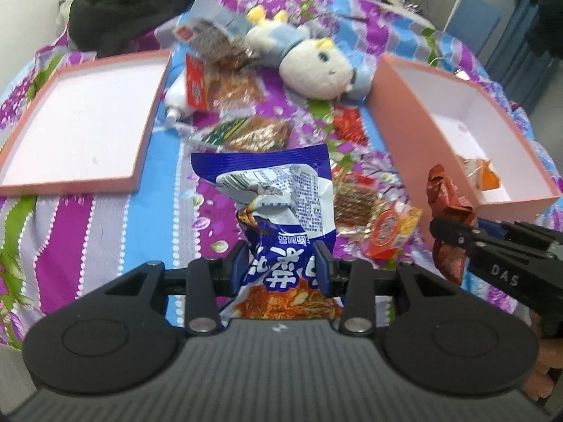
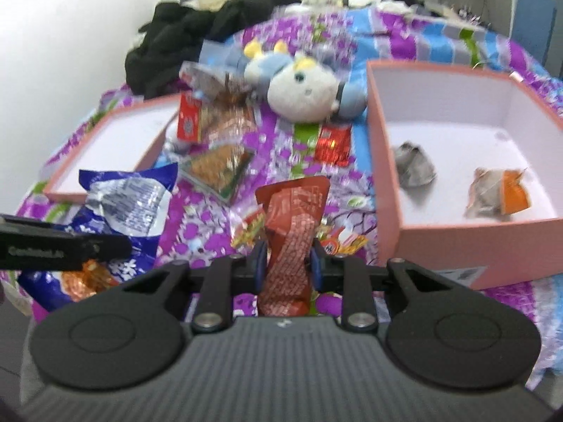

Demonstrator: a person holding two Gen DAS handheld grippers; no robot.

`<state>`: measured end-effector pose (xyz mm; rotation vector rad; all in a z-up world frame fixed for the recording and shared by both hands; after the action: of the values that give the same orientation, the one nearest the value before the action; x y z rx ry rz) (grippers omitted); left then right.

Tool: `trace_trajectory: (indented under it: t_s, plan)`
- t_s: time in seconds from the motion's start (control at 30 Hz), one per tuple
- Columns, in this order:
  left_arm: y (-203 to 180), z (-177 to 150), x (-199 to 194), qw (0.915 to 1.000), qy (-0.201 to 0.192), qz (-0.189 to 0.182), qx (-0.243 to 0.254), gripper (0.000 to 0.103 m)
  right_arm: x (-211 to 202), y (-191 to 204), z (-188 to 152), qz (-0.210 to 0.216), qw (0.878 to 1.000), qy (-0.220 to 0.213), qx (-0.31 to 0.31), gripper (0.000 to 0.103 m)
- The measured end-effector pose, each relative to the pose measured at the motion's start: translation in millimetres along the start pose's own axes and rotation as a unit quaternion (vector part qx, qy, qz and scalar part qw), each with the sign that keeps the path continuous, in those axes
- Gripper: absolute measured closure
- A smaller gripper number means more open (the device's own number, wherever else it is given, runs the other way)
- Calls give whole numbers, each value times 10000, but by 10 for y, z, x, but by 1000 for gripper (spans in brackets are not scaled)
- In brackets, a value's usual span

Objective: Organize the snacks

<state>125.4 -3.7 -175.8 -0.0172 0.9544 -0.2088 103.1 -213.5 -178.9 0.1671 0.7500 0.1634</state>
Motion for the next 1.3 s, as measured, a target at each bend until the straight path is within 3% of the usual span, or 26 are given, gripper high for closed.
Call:
trace_trajectory:
  t_s: [0.4, 0.7, 1.0, 1.3]
  plan:
    - [-363, 33, -737, 9975, -422, -450, 337, 58, -877, -6, 114, -235, 9976, -631, 187, 75]
    - [-577, 104, -1028, 9943, -714, -645, 449, 59, -1313, -171, 102, -445, 9940, -919, 397, 75]
    - [-975, 237, -1016, 9898, -745, -952, 747, 58, -1486, -473, 62, -735, 9900, -990, 686, 75]
    - [-1437, 533, -603, 9866, -551, -1153, 1017, 58, -1336, -879, 205, -907, 9871, -943, 920, 75]
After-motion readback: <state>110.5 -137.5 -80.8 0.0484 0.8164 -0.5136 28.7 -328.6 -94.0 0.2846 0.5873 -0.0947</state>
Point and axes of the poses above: each gripper's, at about its wrist camera, not at the fingertips, and x roughly the way its jaws point, y to its left, z to its top, the point moved 3 cm from there along x, roughly the way its jaws point, and after that the axes turned 3 degrees about x, right-handed, at the moved point
